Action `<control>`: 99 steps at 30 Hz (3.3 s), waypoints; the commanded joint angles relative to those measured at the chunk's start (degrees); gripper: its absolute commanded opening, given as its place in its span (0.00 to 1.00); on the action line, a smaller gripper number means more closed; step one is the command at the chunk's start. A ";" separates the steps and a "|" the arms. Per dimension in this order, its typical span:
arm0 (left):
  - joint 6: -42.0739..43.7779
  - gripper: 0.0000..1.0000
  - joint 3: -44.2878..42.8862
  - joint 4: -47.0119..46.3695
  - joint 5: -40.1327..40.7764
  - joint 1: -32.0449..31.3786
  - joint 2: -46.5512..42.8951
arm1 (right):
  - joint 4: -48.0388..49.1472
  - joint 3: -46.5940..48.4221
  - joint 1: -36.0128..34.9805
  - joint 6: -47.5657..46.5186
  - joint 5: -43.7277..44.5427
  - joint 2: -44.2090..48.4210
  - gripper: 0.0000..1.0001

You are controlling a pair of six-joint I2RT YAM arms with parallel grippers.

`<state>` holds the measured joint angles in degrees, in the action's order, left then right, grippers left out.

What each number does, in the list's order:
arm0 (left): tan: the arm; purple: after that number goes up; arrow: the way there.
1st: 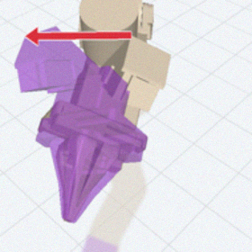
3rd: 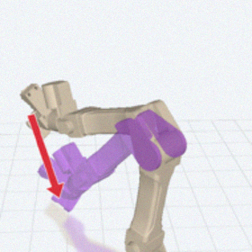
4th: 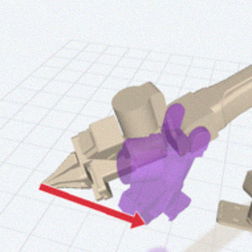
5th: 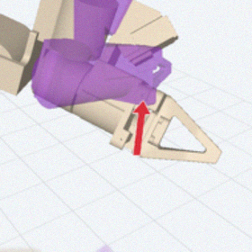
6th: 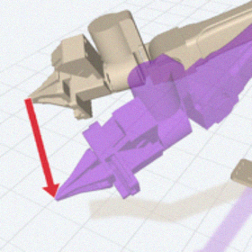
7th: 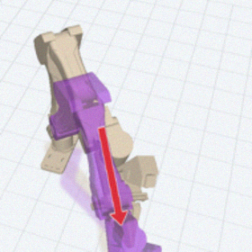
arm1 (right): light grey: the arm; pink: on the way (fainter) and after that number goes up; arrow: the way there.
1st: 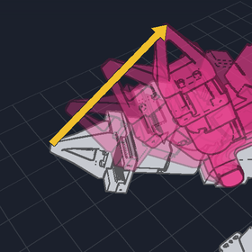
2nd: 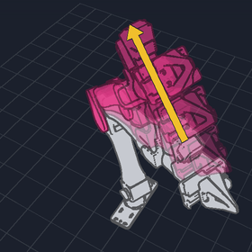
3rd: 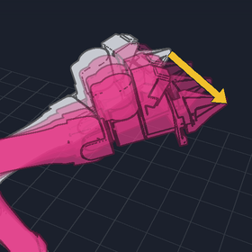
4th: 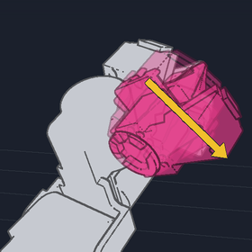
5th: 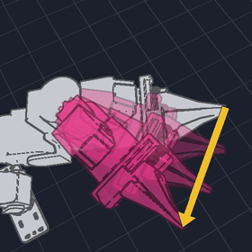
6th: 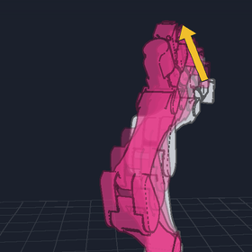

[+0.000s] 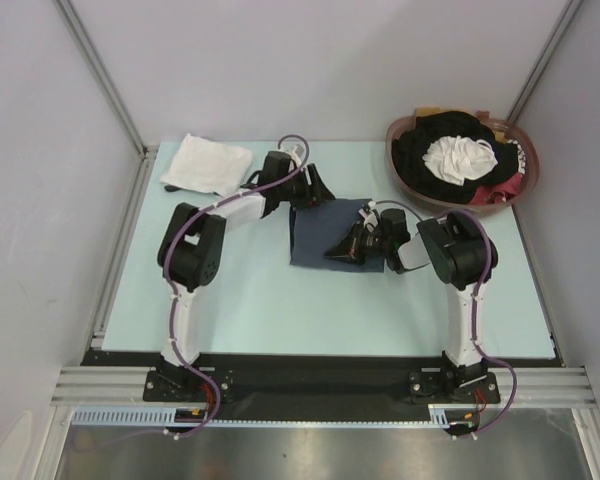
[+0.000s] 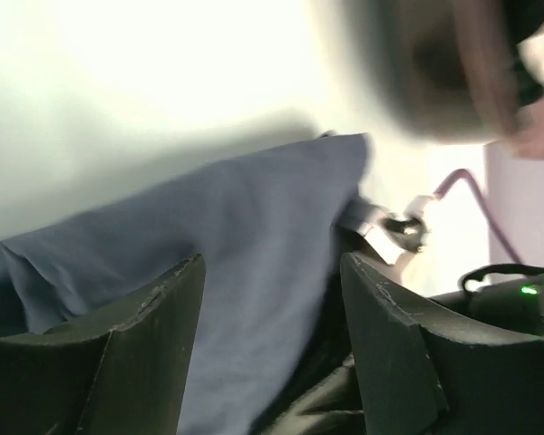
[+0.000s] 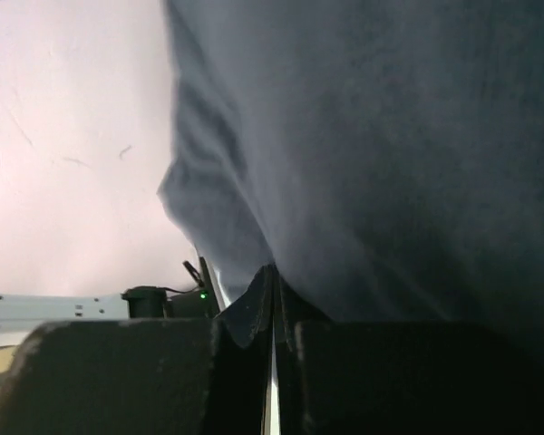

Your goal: Fold and stack the tank tops

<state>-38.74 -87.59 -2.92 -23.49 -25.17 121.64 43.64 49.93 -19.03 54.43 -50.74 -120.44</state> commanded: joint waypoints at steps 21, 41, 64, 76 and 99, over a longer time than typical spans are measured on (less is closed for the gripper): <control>5.69 0.68 -5.67 11.45 0.02 3.10 -3.69 | -21.14 9.21 -8.74 -9.61 0.82 11.20 0.00; 1.66 0.68 16.22 2.23 -2.36 4.70 -22.67 | -22.29 12.56 -4.99 -5.66 5.56 6.43 0.00; -12.32 0.64 5.17 -11.15 11.88 0.03 -0.37 | -20.60 18.10 6.28 -4.07 32.43 2.06 0.00; -6.18 0.64 1.55 0.44 19.44 2.05 -0.44 | -34.22 21.87 3.65 -20.23 48.96 6.18 0.00; 9.83 0.84 7.69 16.80 27.27 -1.02 -15.21 | -51.37 29.88 -4.53 -38.88 67.71 18.65 0.12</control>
<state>-30.37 -82.83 11.53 4.27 -25.65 108.44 -6.55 79.22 -23.03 16.43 15.90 -107.55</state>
